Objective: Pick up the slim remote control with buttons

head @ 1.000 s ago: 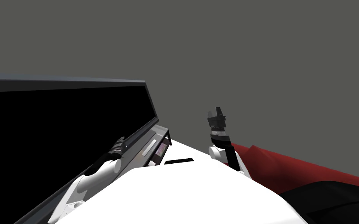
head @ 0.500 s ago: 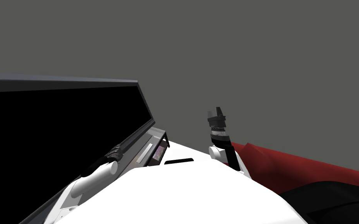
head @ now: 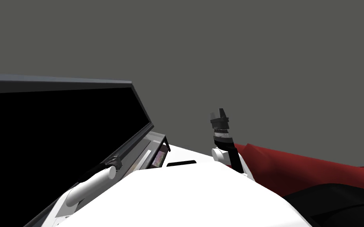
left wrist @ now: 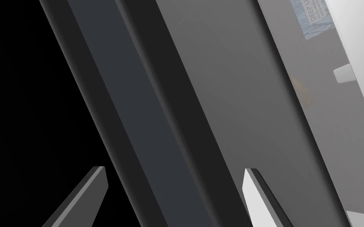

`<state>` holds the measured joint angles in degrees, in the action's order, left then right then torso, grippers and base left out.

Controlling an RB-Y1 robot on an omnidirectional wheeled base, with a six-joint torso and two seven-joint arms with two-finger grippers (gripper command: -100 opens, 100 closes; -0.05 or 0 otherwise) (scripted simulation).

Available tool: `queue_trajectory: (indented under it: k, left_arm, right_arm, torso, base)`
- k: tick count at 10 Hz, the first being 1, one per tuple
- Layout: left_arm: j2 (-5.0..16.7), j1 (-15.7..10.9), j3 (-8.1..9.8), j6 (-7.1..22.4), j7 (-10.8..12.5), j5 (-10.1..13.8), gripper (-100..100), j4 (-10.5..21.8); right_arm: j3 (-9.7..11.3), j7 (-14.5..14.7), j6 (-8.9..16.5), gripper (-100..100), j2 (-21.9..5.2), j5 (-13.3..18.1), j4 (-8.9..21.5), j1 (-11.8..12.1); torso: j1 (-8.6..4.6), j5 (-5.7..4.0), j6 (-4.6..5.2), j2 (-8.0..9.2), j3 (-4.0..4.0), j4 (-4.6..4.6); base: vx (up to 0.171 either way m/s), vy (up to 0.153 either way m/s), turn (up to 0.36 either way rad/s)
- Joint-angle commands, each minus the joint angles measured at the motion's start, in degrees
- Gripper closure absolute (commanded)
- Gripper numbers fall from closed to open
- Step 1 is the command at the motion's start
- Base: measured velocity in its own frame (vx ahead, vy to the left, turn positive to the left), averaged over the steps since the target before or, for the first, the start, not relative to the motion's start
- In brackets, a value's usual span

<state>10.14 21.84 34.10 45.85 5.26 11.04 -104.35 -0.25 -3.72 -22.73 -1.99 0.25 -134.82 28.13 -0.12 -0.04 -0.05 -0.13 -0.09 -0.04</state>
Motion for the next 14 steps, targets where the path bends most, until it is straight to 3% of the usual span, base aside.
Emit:
queue_trajectory:
  k: [1, 2, 5, 8, 10, 11, 14]
  left_arm:
    - [-0.2, -0.9, 1.78, 2.9, 1.2, 0.2, -100, 2.6]
    - [-0.2, -0.9, 1.78, 3.9, 1.2, 0.2, -100, 2.6]
    - [-1.0, -2.1, 4.7, 8.5, 3.2, 0.6, -100, 6.7]
    - [-1.4, -2.7, 6.07, 11.8, 4.2, 0.8, -100, 8.7]
    - [-2.3, -3.9, 8.6, 15.4, 6.2, 1.1, -100, 12.2]
    - [-2.3, -3.9, 8.6, 16.2, 6.2, 1.1, -100, 12.6]
    - [-3.4, -4.9, 10.83, 20.1, 8.1, 1.3, -100, 16.2]
  right_arm:
    - [0.0, 0.0, 0.0, 0, 0.0, 0.0, 0.0, 0.0]
    - [0.0, 0.0, 0.0, 0, 0.0, 0.0, 0.0, 0.0]
    - [0.0, 0.0, 0.0, 0, 0.0, 0.0, 0.0, 0.0]
    - [0.0, 0.0, 0.0, 0, 0.0, 0.0, 0.0, 0.0]
    - [0.0, 0.0, 0.0, 0, 0.0, 0.0, 0.0, 0.0]
    - [0.0, 0.0, 0.0, 0, 0.0, 0.0, 0.0, 0.0]
    - [0.0, 0.0, 0.0, 0, 0.0, 0.0, 0.0, 0.0]
  torso:
    - [0.0, 0.0, 0.0, 0.0, 0.0, 0.0]
    - [0.01, 0.01, 0.03, -0.04, -0.02, 0.0]
    - [0.04, 0.0, -0.01, 0.03, 0.02, 0.01]
    - [0.04, 0.01, 0.0, -0.02, -0.01, 0.0]
    - [0.05, 0.02, 0.0, 0.01, 0.0, 0.0]
    - [0.1, 0.02, 0.01, -0.03, -0.02, 0.0]
    - [0.08, 0.02, -0.03, 0.05, 0.02, 0.01]
  base:
    - [0.064, -0.007, -0.17]
    - [0.05, -0.001, -0.076]
    - [0.05, 0.004, -0.117]
    - [0.053, 0.007, -0.087]
    - [0.059, 0.018, -0.15]
    - [0.049, 0.033, -0.068]
    - [0.045, 0.022, -0.079]
